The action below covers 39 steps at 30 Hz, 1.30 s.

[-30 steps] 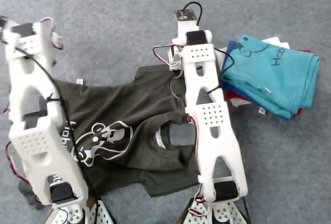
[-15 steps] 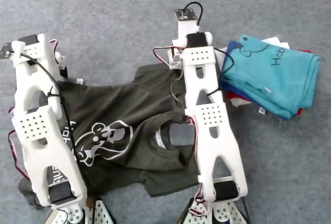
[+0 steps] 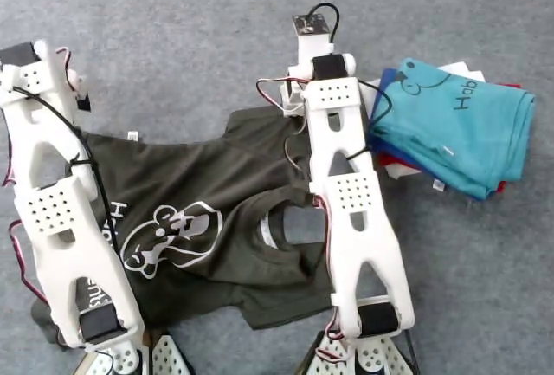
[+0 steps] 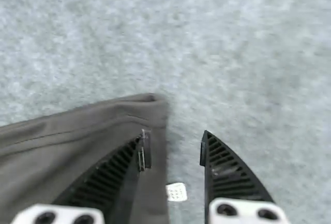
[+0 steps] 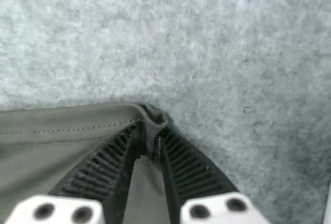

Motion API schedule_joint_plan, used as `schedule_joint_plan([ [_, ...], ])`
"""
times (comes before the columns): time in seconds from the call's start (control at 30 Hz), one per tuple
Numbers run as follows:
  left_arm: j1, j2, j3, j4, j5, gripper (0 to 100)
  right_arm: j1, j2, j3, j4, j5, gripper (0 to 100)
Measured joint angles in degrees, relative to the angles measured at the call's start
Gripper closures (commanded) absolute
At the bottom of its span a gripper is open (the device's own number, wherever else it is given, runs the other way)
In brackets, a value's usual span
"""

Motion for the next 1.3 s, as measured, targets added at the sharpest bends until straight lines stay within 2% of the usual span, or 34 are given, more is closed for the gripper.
schedule_joint_plan([
  [0.27, 0.6, 7.0, -0.3, -1.6, 0.0, 82, 0.0, 0.0, 0.0, 0.0, 0.0, 98.4],
  [0.53, -3.0, 8.1, -0.7, -1.8, 0.0, 82, 0.0, 0.0, 0.0, 0.0, 0.0, 98.4],
  [0.73, -3.3, 10.4, -2.2, -3.6, -2.8, 98, 0.0, 0.0, 0.0, -0.1, 0.0, 98.4],
  [0.93, -3.3, 12.0, -4.6, -4.7, -6.9, 97, 0.0, -0.2, 0.0, -0.1, 0.0, 98.4],
  [1.1, -3.4, 12.1, -13.4, 1.3, -9.8, 97, 0.2, -5.9, 0.2, -0.1, 0.0, 98.5],
  [1.2, -3.4, 11.0, -20.7, 3.9, -12.8, 97, 0.2, -13.8, 0.2, -0.2, 0.0, 98.5],
  [1.3, -3.4, 7.8, -22.2, 4.5, -15.6, 97, 0.1, -22.6, 0.2, -0.2, 0.0, 98.5],
])
